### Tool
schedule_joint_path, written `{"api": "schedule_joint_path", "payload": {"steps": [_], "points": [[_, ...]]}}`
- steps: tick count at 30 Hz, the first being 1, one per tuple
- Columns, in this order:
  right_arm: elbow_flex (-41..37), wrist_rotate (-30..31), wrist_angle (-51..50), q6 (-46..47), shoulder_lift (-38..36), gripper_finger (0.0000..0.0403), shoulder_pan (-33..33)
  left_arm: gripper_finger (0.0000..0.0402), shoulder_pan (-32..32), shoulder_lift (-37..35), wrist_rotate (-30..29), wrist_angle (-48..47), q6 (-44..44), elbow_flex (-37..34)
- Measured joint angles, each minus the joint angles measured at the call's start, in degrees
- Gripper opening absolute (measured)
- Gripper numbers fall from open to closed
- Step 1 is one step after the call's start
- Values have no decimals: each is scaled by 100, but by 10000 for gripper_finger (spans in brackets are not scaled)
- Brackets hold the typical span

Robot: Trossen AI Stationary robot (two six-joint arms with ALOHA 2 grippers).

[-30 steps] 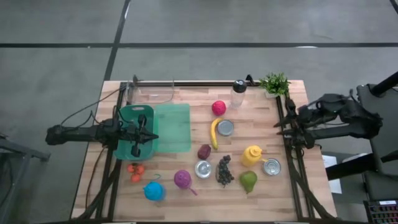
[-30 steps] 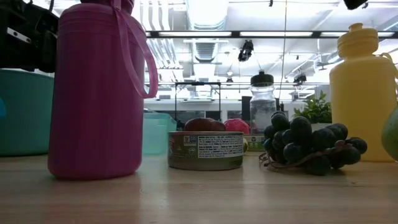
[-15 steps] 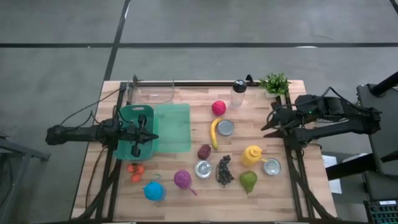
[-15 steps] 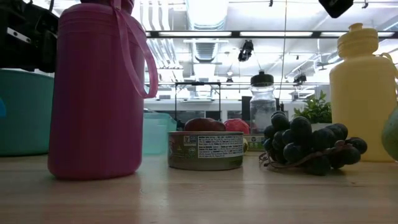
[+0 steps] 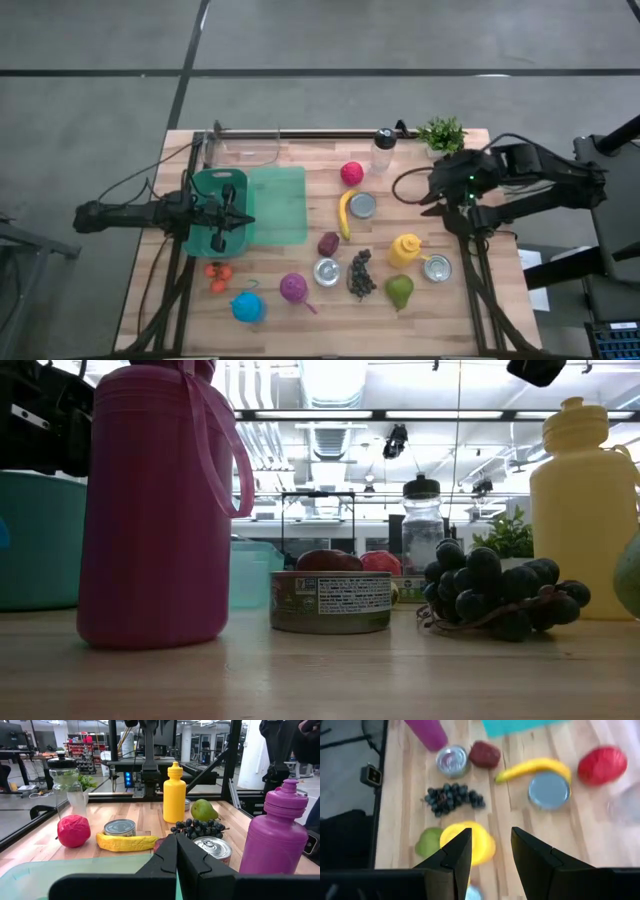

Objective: Pick & Place Food Item
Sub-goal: Put the yellow water bottle into the transparent bin

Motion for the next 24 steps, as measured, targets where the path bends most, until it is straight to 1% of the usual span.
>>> {"api": "schedule_joint_path", "payload": {"steps": [5,11,14,20,22,24], "points": [[268,-35,-379,129,453,135,2,1,2,0,-1,0,-2,2],[560,107,-674,725,839,135,6,1,0,0,-2,0,-2,0],[624,493,-713,1289,884,135,152,1,0,0,-1,0,-2,2],[637,1197,-1002,2320,928,136,729,1,1,0,0,0,-2,1],[637,1460,-1116,2673,966,146,911,1,2,0,0,0,-1,1],[637,1641,-1175,2963,1058,168,1085,1,2,0,0,0,0,0]]}}
